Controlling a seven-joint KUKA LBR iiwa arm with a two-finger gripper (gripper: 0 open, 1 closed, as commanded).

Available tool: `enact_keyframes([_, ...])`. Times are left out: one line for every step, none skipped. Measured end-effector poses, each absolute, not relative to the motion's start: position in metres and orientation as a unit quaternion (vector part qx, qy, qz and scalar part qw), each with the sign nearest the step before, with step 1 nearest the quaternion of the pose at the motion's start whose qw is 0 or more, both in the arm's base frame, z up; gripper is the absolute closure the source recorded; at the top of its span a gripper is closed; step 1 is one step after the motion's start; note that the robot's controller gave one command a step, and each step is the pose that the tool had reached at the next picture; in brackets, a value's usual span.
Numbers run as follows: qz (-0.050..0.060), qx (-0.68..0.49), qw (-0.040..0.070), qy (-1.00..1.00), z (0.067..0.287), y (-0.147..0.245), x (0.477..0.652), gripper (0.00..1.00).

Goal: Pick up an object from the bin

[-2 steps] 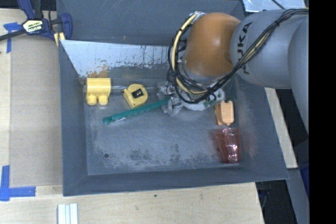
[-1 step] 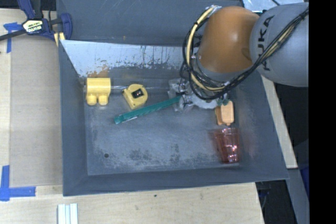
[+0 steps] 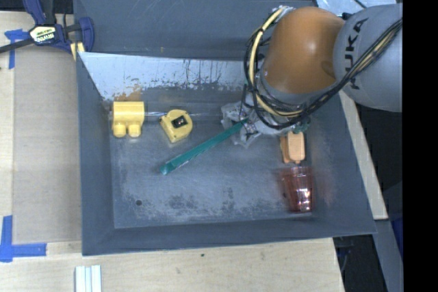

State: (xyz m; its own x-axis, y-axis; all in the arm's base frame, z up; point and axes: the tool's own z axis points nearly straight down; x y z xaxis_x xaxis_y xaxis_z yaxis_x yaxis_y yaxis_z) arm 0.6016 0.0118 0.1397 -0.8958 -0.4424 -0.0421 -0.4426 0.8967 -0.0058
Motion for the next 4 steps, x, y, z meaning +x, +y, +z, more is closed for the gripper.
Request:
enact_keyframes([0.001, -0.288, 0.021, 0.957, 0.119, 0.026, 0.550, 1.00])
enact_keyframes([-0.001, -0.237, 0.025, 0.971, 0.154, -0.007, 0.585, 1.00])
enact_keyframes([0.003, -0.291, 0.020, 0.956, 0.241, 0.024, 0.558, 1.00])
enact_keyframes([0.002, -0.243, 0.017, 0.970, 0.194, -0.009, 0.575, 1.00])
